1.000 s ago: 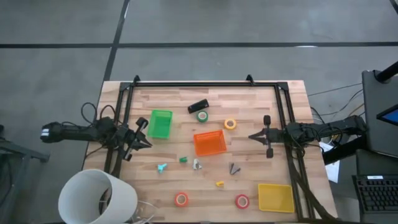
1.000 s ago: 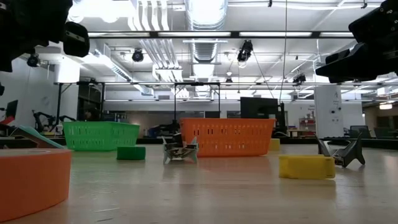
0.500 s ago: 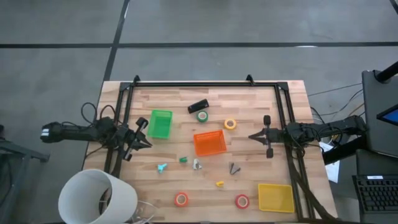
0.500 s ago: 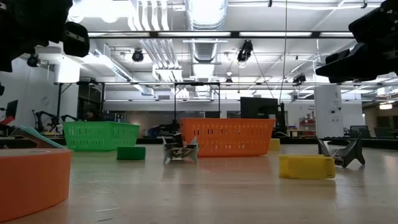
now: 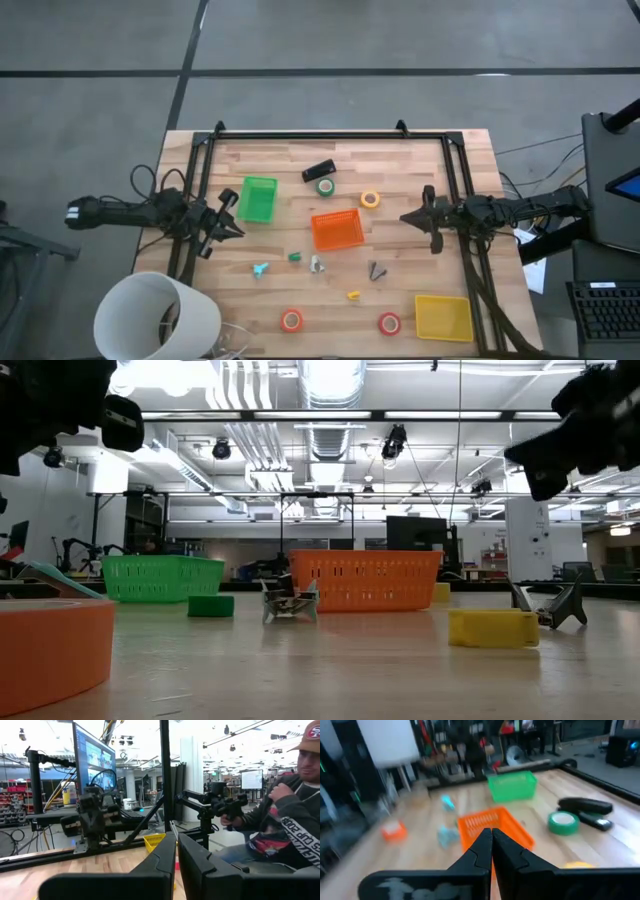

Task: Pick and place Stapler, Stapler remover, tape
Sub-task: Put the red tape into the yellow bin

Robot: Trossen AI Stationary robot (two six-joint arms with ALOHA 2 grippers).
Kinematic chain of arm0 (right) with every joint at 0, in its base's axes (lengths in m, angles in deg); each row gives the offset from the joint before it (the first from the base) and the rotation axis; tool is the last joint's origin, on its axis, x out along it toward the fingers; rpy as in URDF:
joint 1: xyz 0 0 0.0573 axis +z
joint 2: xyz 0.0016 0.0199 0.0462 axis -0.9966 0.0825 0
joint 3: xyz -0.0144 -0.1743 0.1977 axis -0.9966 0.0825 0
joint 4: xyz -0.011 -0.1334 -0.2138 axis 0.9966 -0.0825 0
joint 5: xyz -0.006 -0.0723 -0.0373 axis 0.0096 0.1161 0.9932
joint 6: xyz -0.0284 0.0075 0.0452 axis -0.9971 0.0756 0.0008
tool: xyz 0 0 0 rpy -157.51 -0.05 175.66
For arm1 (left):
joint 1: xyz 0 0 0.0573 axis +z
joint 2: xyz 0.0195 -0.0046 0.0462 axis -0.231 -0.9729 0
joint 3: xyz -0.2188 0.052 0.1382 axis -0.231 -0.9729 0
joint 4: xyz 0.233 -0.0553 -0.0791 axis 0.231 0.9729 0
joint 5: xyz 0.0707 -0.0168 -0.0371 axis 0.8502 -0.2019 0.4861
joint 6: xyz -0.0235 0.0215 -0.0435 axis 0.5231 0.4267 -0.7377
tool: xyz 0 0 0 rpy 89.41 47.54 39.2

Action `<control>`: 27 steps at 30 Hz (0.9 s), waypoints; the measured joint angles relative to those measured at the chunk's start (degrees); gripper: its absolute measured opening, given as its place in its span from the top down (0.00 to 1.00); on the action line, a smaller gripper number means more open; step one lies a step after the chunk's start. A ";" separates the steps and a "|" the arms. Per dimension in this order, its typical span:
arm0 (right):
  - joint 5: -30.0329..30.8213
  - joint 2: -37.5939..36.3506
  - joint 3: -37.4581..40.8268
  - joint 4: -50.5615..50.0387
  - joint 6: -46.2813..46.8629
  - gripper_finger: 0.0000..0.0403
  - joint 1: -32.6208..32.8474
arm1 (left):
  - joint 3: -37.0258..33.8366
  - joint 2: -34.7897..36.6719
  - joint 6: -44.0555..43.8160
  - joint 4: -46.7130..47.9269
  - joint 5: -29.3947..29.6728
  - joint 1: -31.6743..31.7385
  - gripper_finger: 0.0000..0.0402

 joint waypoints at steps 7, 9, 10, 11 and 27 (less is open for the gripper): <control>-8.03 1.78 0.07 6.69 12.99 0.98 0.10 | 0.00 0.01 0.00 -0.01 0.00 0.00 0.94; -13.20 3.77 0.07 13.47 15.59 0.98 1.42 | 0.00 0.00 0.00 -0.02 0.00 0.00 0.94; -14.90 5.23 0.00 16.85 15.56 0.98 2.45 | 0.00 0.00 0.00 -0.02 0.00 0.00 0.94; -15.45 6.94 -0.11 19.94 14.77 0.98 3.66 | 0.00 0.02 0.02 0.00 -0.02 0.00 0.94; -14.80 42.16 -19.27 5.56 25.42 0.91 15.90 | 0.00 0.01 0.00 0.00 0.00 0.00 0.94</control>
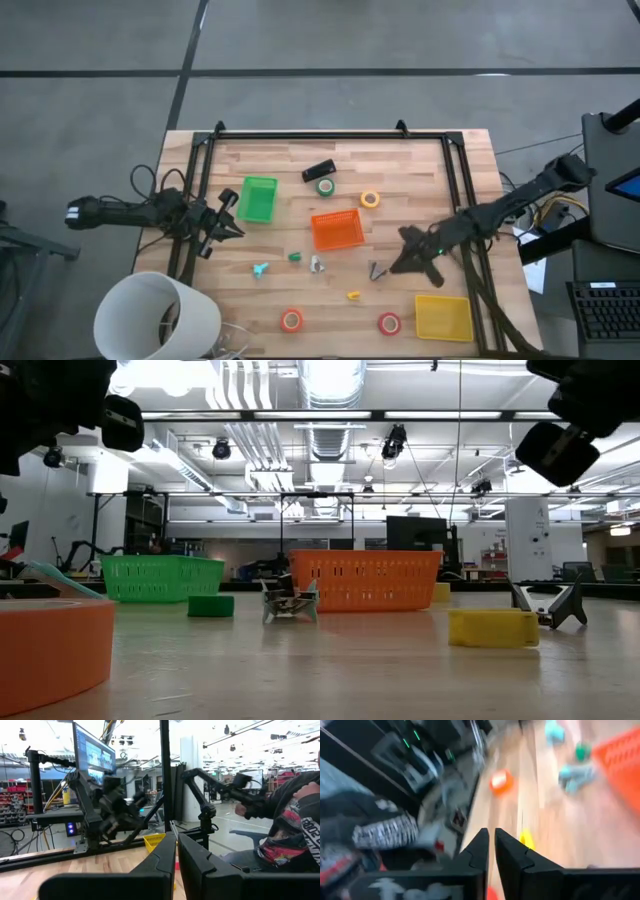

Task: Pick and place Stapler, Stapler remover, tape
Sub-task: Put the red tape into the yellow bin

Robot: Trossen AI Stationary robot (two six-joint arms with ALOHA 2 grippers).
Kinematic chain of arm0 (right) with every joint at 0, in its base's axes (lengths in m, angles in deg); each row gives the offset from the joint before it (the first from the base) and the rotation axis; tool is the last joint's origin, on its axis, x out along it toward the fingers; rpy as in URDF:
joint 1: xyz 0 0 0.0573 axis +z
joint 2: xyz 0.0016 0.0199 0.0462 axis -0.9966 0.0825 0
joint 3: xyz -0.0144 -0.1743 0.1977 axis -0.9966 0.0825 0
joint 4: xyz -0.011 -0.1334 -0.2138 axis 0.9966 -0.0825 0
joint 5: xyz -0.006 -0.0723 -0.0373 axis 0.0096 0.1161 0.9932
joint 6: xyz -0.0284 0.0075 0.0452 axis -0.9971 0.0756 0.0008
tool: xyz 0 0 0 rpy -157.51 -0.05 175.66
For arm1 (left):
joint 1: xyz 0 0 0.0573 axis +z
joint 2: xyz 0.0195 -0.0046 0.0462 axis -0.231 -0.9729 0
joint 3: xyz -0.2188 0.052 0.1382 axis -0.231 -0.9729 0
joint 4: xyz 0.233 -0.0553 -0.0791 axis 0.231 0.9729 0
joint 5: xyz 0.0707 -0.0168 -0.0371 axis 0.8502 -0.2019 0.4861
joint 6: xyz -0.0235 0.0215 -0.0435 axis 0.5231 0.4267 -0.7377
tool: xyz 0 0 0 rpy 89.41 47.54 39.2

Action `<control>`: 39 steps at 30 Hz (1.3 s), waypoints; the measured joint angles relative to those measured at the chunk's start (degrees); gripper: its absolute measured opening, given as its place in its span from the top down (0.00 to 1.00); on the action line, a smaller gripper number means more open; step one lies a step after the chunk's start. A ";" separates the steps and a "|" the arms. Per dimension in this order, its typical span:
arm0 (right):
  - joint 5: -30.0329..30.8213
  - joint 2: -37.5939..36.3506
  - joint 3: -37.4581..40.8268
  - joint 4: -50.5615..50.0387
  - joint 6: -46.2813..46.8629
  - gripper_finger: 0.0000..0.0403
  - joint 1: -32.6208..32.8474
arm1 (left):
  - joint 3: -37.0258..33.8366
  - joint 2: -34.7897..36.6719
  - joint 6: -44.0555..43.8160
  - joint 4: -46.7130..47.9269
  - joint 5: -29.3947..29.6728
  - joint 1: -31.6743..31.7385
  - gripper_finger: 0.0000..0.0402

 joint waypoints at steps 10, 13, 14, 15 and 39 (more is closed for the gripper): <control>-1.77 22.26 -21.71 -21.73 3.37 0.66 4.26 | 0.00 0.00 0.00 0.00 0.00 0.00 0.94; -1.70 26.57 -26.22 -28.95 2.32 0.58 4.82 | 0.00 -0.01 0.00 0.00 0.00 0.00 0.94; -1.69 27.60 -27.52 -31.26 2.20 0.56 5.00 | 0.00 -0.01 0.01 -0.01 0.00 0.00 0.94; -1.67 28.62 -28.81 -33.78 2.15 0.54 5.12 | 0.00 -0.01 0.00 -0.02 -0.02 0.00 0.94; 0.00 49.69 -48.61 -54.24 3.53 0.50 12.56 | 0.00 -0.06 0.00 0.00 0.00 0.00 0.94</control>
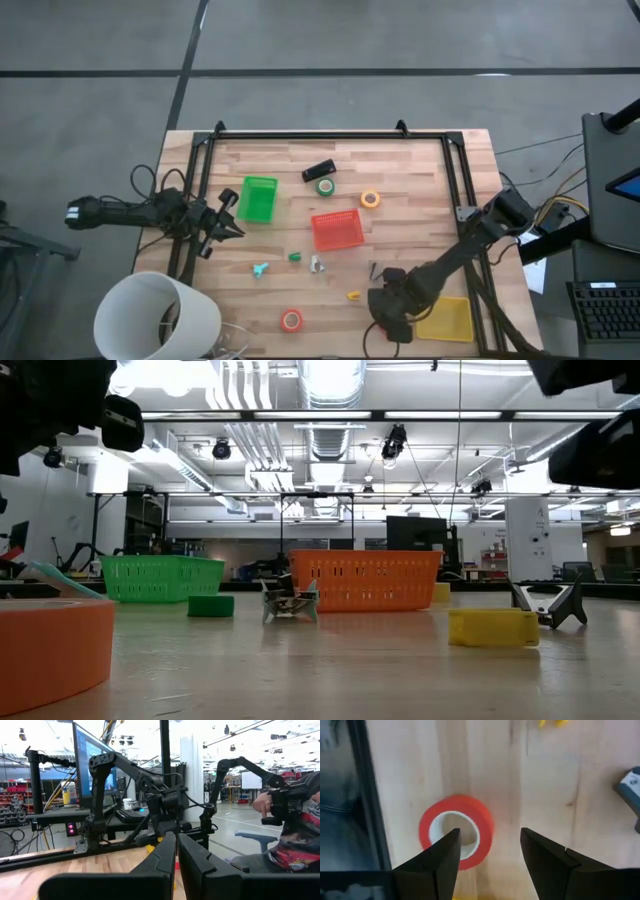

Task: Pick and place Stapler, Stapler remover, tape
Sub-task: Put the red tape into the yellow bin

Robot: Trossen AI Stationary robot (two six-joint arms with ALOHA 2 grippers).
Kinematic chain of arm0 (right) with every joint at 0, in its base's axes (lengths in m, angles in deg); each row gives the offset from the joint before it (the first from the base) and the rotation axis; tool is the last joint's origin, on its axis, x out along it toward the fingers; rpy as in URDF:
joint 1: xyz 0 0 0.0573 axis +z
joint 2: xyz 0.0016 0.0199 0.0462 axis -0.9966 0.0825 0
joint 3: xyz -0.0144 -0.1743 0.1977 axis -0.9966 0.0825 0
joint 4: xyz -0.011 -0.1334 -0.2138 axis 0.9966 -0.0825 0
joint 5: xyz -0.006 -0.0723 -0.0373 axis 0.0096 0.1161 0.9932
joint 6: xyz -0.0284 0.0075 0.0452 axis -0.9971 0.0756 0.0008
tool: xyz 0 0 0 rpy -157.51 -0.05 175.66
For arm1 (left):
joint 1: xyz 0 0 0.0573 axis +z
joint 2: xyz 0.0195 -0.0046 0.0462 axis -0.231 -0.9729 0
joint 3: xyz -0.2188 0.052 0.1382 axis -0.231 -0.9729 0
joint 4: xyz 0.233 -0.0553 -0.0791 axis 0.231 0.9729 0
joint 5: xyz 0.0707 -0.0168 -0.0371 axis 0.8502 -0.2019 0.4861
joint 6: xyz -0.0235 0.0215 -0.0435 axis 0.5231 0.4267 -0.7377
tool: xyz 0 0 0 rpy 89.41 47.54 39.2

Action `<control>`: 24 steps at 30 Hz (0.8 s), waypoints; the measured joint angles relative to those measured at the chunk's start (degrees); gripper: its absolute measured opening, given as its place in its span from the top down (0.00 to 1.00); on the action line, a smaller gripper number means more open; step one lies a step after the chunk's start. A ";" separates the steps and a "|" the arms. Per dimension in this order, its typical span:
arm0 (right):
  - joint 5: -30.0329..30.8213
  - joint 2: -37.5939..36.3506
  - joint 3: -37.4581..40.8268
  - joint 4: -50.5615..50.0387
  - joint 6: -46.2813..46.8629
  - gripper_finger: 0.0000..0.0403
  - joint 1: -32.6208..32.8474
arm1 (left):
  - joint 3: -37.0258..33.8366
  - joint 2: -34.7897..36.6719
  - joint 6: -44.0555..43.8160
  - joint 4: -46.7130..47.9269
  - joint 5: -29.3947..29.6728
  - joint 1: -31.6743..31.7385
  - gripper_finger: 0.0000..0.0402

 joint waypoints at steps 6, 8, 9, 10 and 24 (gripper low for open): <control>-0.06 1.10 -0.20 0.50 3.30 0.50 0.66 | 0.00 0.00 0.02 0.17 0.00 0.00 0.94; -0.10 2.05 0.19 0.06 4.91 0.50 0.85 | 0.00 0.00 0.00 0.17 0.00 0.00 0.94; -0.22 2.29 0.19 0.60 5.73 0.50 0.92 | 0.00 0.00 0.00 0.17 0.00 0.00 0.94; -0.18 2.37 0.15 0.86 6.55 0.50 1.22 | 0.00 0.00 0.00 0.20 0.00 0.00 0.94; 1.46 6.09 -1.33 0.57 15.53 0.57 1.73 | 0.00 -0.44 0.00 0.96 0.00 0.00 0.94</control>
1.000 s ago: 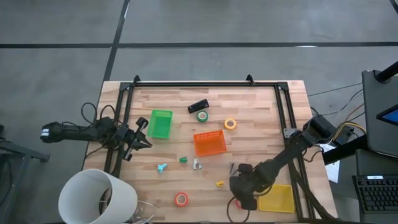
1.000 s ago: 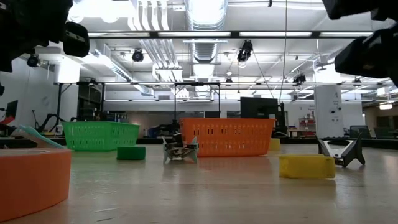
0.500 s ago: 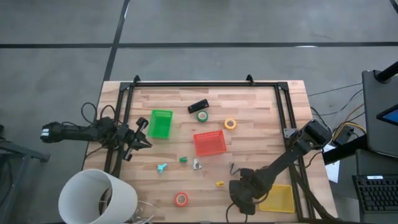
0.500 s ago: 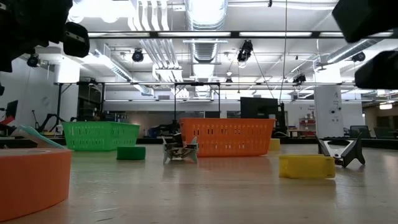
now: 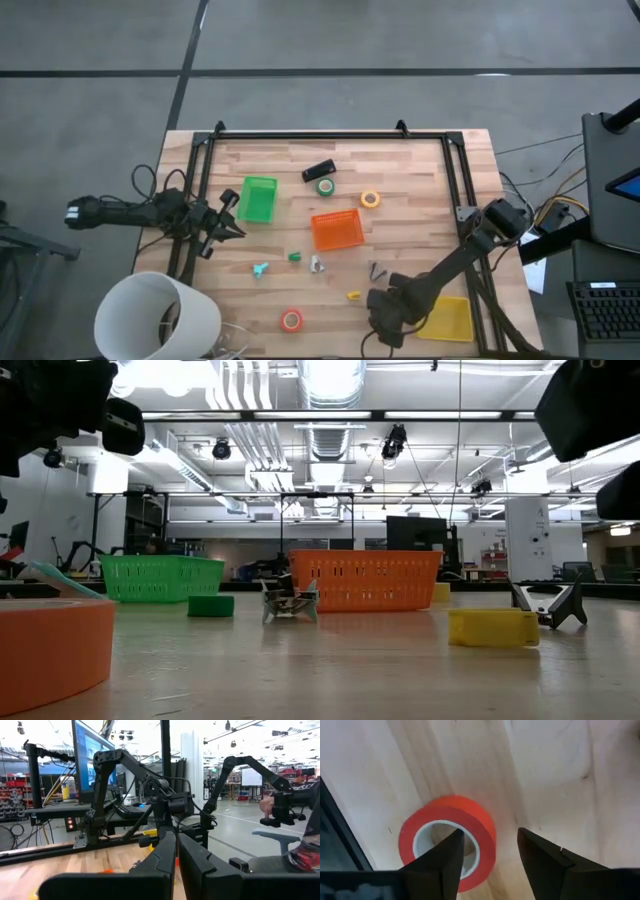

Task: Pick and place Stapler, Stapler remover, tape
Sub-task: Put the red tape into the yellow bin

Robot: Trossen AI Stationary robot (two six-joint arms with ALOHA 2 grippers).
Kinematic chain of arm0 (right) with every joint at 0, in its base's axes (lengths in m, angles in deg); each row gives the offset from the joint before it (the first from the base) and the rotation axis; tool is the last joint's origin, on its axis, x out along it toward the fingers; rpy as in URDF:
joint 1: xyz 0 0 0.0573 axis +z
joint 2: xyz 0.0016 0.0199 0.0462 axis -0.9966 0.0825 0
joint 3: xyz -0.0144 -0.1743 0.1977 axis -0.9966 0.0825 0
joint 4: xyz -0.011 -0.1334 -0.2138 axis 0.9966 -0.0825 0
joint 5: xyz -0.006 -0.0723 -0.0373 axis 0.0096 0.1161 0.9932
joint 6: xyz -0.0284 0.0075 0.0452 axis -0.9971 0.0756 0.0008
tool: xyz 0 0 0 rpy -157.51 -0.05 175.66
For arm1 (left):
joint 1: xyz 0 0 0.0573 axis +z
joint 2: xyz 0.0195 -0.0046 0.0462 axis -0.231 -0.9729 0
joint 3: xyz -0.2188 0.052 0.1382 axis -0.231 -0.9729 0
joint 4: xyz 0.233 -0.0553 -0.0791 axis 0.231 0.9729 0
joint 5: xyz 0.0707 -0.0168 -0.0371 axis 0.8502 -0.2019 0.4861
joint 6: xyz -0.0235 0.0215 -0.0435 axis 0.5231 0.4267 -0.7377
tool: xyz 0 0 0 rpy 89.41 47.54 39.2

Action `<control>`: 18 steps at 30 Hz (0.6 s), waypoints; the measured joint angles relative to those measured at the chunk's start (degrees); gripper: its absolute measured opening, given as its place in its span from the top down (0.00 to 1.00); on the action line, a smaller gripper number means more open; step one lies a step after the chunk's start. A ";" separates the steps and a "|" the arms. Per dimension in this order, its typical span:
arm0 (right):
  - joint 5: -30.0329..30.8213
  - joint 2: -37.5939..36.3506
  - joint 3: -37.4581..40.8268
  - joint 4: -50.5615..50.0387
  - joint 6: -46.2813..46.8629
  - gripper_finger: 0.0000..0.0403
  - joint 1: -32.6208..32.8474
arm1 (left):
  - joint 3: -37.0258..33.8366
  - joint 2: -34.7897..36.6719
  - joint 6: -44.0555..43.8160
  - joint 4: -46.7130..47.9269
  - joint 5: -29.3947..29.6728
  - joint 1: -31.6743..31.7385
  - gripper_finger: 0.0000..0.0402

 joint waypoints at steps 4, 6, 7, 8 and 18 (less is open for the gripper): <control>-0.13 2.32 -1.84 -0.85 0.04 0.64 0.09 | 0.00 0.00 0.02 0.04 0.00 0.00 0.94; 0.05 3.30 -3.01 -2.03 -0.07 0.68 0.09 | 0.00 0.00 0.01 0.10 0.00 0.00 0.94; 0.14 3.70 -3.72 -2.87 -0.27 0.70 0.07 | 0.00 0.01 0.00 0.15 0.00 0.00 0.94; 0.12 4.18 -4.54 -3.77 -0.28 0.73 -0.06 | 0.00 0.00 0.01 0.30 -0.02 0.00 0.94; 3.95 0.91 -6.55 -7.60 -0.26 0.91 -0.68 | 0.00 0.00 0.00 0.95 0.00 0.00 0.94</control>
